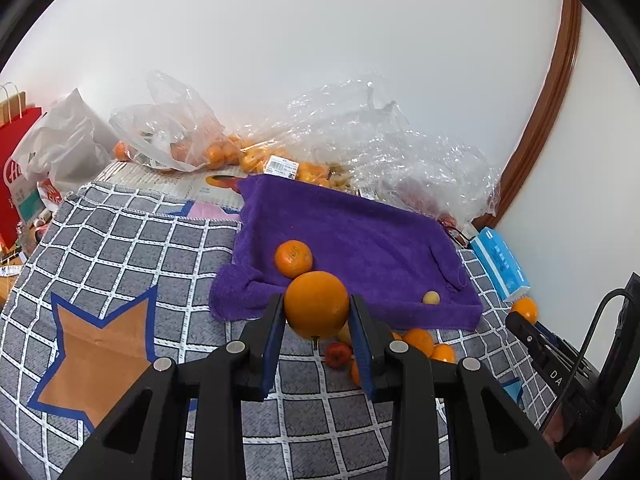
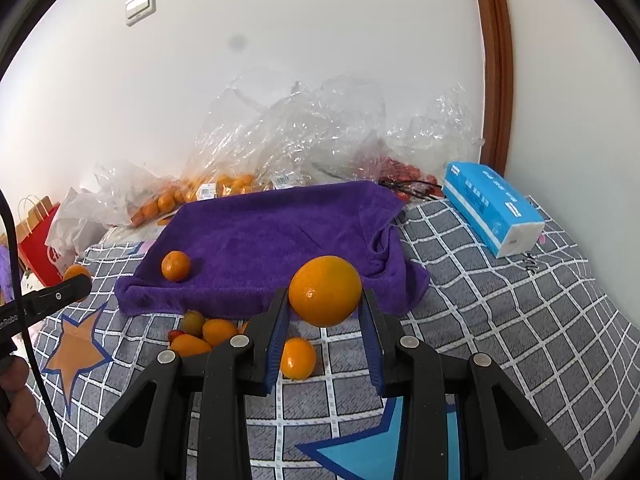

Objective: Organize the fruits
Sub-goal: 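Lift the held oranges toward the purple towel with both tools, then carry the two large oranges over the purple towel and lower them with both tools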

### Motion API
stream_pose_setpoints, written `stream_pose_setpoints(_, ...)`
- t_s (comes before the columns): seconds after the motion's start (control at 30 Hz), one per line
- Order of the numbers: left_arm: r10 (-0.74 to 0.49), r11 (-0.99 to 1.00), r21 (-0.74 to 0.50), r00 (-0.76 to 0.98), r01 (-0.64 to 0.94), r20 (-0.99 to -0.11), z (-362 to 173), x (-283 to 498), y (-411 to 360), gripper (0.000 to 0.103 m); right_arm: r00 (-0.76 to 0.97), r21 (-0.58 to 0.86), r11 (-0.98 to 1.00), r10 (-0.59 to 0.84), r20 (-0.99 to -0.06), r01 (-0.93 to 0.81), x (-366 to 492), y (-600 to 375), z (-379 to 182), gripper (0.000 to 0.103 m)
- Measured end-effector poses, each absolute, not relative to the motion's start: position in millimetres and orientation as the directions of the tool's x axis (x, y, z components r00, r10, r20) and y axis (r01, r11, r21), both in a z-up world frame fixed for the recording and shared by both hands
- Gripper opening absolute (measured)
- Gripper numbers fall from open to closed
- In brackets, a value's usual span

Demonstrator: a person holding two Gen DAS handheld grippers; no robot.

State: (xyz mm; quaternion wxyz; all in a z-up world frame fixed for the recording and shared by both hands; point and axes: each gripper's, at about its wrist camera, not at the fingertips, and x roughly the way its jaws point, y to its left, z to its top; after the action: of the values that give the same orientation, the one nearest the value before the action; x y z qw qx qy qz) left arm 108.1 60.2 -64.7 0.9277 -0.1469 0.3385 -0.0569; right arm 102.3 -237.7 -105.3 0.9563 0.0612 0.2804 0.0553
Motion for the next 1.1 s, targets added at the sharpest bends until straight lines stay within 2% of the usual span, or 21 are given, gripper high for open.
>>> stream_pose_setpoints(0.33,-0.251,0.927,-0.375,0.755,0.007,-0.606,-66,117,76,0.030,0.845,0.133,0.987,0.145,-0.516,-0.088,112,-228,-98,0.035)
stream_pose_setpoints(1.1,-0.224,0.936,-0.351,0.761,-0.006,-0.609,-65,155,78,0.030,0.858,0.103,0.990,0.134,-0.495,-0.095,156,-229,-92,0.035)
